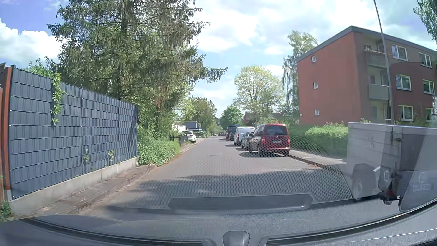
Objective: Follow the waypoints while adhering to traffic rules and regulations
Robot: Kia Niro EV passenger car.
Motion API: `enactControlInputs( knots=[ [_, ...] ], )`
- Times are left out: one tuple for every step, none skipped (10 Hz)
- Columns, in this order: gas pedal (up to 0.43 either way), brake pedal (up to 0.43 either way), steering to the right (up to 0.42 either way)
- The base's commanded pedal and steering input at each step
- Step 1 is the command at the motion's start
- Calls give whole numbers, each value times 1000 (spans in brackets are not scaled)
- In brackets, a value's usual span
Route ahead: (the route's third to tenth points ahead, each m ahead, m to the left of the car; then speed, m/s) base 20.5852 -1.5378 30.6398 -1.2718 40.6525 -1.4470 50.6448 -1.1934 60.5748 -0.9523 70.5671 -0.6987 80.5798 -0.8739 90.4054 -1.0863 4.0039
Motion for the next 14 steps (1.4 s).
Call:
enactControlInputs(
  knots=[
    [59, 0, 21],
    [59, 0, 21],
    [59, 0, 16],
    [59, 0, 6],
    [59, 0, -5],
    [59, 0, -13],
    [59, 0, -21],
    [59, 0, -20],
    [59, 0, -17],
    [59, 0, -17],
    [59, 0, -17],
    [59, 0, -15],
    [59, 0, -10],
    [59, 0, -6]
  ],
)
